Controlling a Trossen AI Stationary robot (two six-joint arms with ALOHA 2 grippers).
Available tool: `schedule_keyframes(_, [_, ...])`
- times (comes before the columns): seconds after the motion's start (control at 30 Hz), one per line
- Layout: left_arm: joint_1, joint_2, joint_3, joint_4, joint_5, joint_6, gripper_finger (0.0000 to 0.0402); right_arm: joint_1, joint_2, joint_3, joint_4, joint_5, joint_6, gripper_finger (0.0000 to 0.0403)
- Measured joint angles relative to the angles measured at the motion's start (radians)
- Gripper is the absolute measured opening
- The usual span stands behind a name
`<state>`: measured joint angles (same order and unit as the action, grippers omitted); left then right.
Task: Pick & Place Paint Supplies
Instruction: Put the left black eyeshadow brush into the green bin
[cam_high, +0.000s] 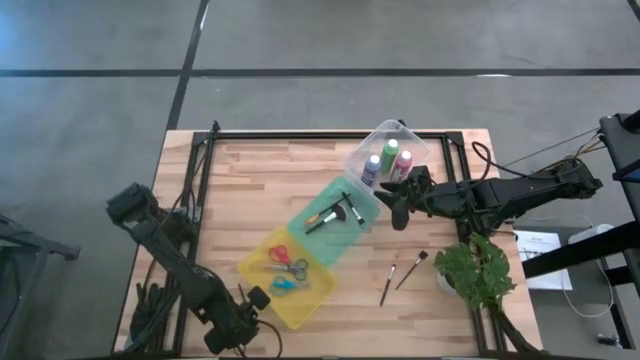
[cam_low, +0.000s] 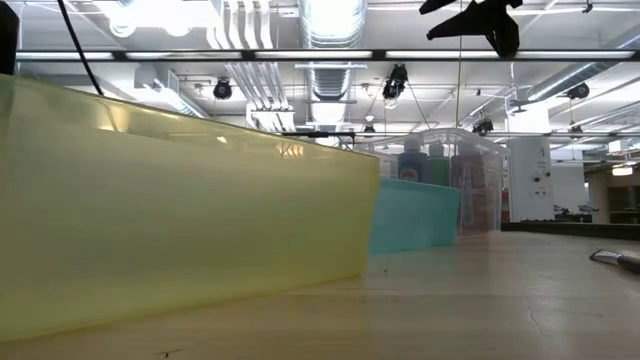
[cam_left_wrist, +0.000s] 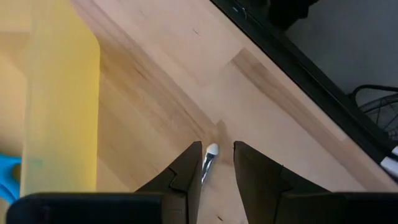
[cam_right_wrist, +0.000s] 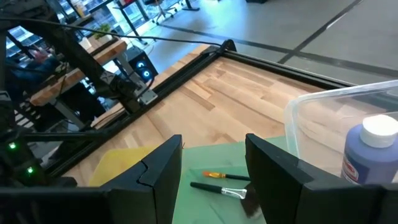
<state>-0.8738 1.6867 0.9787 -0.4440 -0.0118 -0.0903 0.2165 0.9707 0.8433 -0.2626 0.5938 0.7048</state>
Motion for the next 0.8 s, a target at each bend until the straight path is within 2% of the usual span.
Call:
schedule_keyframes(0.37, [-0.001,0.002,-0.024,0.066,-0.008,0.038,0.0102,0.0,0.0,0.0,-0.007,0.0,0.022,0.0171])
schedule_keyframes(0.8, [-0.001,0.019,-0.135,0.206,-0.007,-0.008,0.0102,0.001,0.0,-0.001,-0.051,-0.05,0.055,0.0171])
